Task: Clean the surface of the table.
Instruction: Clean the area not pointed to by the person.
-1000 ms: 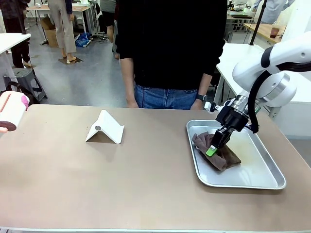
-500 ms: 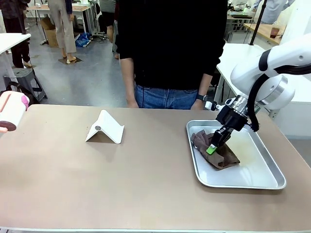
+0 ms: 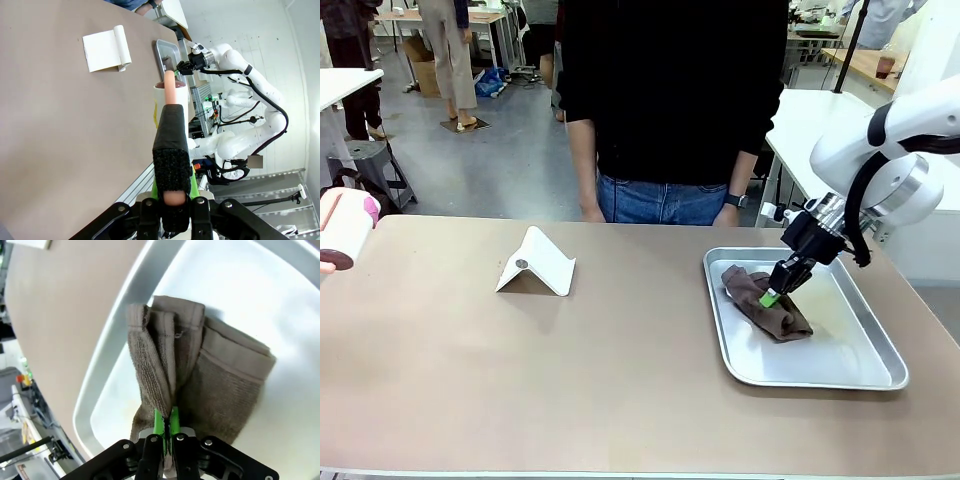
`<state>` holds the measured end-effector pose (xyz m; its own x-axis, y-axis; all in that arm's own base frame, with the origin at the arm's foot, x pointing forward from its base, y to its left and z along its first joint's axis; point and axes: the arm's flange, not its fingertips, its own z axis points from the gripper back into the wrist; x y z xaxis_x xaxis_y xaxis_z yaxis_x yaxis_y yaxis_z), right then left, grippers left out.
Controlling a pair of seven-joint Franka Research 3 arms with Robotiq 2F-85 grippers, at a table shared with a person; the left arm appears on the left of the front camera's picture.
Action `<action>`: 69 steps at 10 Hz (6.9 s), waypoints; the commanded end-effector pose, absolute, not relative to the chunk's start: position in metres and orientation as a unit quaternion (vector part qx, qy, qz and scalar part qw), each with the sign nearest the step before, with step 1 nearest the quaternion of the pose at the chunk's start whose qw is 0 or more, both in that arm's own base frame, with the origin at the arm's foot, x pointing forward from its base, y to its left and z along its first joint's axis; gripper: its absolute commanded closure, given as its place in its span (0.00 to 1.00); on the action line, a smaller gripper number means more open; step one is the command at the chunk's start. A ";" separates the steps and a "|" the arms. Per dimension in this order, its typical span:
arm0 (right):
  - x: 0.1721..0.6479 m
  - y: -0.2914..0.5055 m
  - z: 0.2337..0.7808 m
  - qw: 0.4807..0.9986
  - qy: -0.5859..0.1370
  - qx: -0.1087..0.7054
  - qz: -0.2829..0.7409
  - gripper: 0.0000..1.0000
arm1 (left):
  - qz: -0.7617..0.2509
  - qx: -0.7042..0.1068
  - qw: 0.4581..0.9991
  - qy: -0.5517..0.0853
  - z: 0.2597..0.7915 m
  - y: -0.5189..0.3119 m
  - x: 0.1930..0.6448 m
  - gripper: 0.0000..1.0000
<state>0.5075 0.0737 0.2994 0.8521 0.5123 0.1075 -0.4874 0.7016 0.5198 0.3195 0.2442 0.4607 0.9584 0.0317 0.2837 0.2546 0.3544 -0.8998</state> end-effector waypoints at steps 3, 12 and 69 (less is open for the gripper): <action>0.521 0.038 0.307 0.950 -0.003 0.230 0.209 1.00 | -0.065 -0.562 0.814 -0.129 0.464 0.241 0.317 0.78; 0.527 -0.076 0.382 0.862 -0.038 0.493 0.109 1.00 | -0.065 -0.562 0.814 -0.129 0.464 0.241 0.317 0.78; 0.470 0.046 0.304 0.862 0.058 0.398 0.307 0.96 | -0.065 -0.562 0.814 -0.129 0.464 0.241 0.317 0.78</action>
<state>0.4679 0.0501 0.2938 0.8004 0.5956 0.0677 -0.4727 0.5577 0.6823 0.3192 0.2443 0.4606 0.9584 0.0324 0.2835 0.2542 0.3545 -0.8998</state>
